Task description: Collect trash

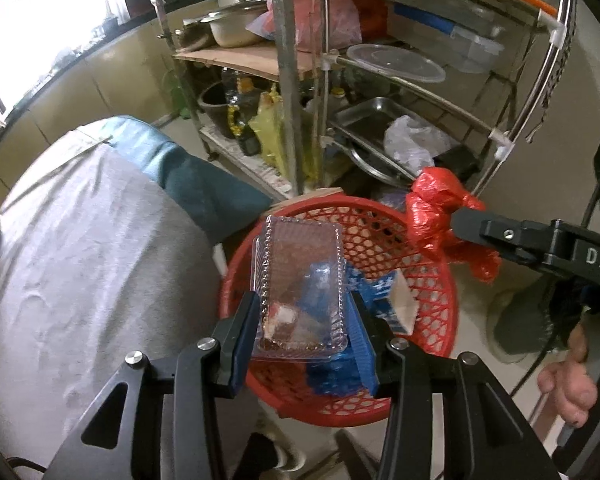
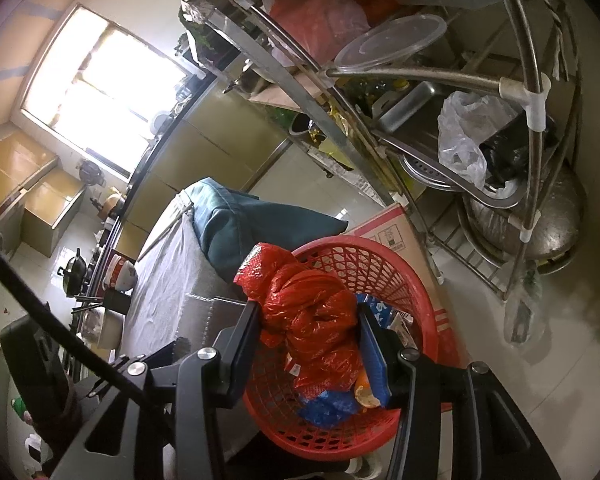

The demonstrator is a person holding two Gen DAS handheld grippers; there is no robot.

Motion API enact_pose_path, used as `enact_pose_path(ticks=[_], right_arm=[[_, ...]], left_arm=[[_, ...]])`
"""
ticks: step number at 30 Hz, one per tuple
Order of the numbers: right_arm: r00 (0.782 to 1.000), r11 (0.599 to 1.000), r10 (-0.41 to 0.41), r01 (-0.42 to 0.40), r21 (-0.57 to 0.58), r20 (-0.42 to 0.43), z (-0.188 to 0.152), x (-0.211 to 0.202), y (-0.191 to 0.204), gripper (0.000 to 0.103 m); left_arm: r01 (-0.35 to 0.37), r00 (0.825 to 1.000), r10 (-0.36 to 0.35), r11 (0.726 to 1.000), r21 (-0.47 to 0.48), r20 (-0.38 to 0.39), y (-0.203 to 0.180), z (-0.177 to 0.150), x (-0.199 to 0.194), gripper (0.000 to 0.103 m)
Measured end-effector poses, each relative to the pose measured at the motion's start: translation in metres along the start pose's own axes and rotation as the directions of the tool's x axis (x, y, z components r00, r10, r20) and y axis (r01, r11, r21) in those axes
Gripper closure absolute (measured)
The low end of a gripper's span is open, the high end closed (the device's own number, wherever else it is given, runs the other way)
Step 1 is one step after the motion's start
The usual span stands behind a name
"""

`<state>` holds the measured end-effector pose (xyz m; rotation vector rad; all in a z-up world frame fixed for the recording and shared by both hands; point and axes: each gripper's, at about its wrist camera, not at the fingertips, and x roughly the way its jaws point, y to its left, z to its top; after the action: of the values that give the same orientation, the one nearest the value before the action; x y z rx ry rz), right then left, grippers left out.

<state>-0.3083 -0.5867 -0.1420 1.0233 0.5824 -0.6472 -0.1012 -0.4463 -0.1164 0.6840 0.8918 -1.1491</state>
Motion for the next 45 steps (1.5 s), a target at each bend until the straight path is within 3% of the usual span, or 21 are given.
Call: enact_pose_path(ticks=[5,8,13,16,22,25,34,45], right_arm=[[1.000,1.000,0.006,-0.006,0.023,-0.020,0.001,0.006,-0.002,0.049],[0.999,0.998,0.021,-0.020,0.054,-0.027,0.001,0.008,-0.005,0.041],[1.000,0.997,0.012,-0.011,0.083,-0.006,0.002,0.006,-0.009,0.041],[1.000,0.998,0.007,-0.008,0.065,0.006,0.003,0.000,-0.005,0.041],[1.000,1.000,0.020,-0.020,0.024,0.008,0.000,-0.002,0.014,0.041],[1.000,1.000,0.026,-0.026,-0.006,0.001,-0.006,-0.001,0.029,0.041],[0.998,0.993,0.056,-0.056,-0.103,0.000,-0.031,-0.014,0.074,0.041],[0.997,0.968,0.069,-0.056,-0.244,0.044,-0.082,-0.058,0.121,0.041]], left_arm=[[0.089,0.996,-0.089,0.996,-0.001,-0.003,0.002,-0.005,0.008,0.054],[0.075,0.997,-0.075,0.997,0.012,-0.005,0.003,-0.008,0.011,0.053],[0.074,0.997,-0.074,0.997,-0.033,-0.004,0.019,-0.012,0.008,0.049],[0.050,0.999,-0.049,0.997,-0.053,0.013,0.030,-0.016,0.000,0.049],[-0.064,0.998,0.064,0.991,-0.121,0.000,0.056,-0.029,-0.021,0.045],[-0.105,0.994,0.108,0.981,-0.166,0.006,0.070,-0.036,-0.035,0.035],[-0.220,0.961,0.252,0.946,-0.239,0.113,0.093,-0.062,-0.100,0.027],[-0.319,0.898,0.384,0.905,-0.280,0.217,0.091,-0.110,-0.169,0.022]])
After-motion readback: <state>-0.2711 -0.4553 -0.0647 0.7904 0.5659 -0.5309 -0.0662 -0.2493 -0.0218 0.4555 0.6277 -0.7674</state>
